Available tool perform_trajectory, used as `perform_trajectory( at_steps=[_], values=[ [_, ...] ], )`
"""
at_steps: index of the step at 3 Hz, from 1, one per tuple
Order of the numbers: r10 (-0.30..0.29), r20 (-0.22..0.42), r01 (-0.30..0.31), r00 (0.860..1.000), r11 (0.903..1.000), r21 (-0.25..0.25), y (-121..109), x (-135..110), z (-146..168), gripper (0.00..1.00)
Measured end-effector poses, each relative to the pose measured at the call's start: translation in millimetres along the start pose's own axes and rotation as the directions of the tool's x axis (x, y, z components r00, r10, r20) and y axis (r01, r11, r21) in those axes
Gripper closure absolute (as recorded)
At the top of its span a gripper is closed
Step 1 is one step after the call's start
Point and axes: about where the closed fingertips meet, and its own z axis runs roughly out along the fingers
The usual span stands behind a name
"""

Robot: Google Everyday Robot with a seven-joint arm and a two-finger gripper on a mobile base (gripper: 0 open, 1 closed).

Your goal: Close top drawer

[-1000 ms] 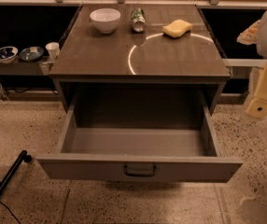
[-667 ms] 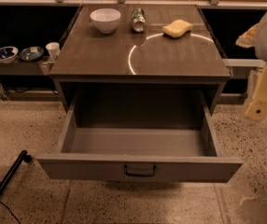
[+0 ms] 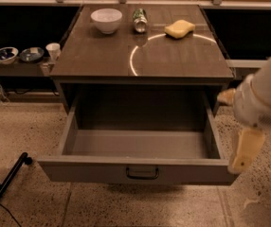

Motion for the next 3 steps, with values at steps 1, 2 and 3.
perform_trajectory(
  at_steps=[1, 2, 3],
  values=[
    [0.007, 0.046, -0.002, 0.999, 0.9955, -0.095, 52, 21, 82, 0.03],
    [0.021, 0.065, -0.014, 0.998, 0.9932, -0.116, 79, 30, 111, 0.26],
    [0.011, 0.107, -0.004, 0.994, 0.9983, -0.059, 88, 30, 115, 0.50]
  ],
)
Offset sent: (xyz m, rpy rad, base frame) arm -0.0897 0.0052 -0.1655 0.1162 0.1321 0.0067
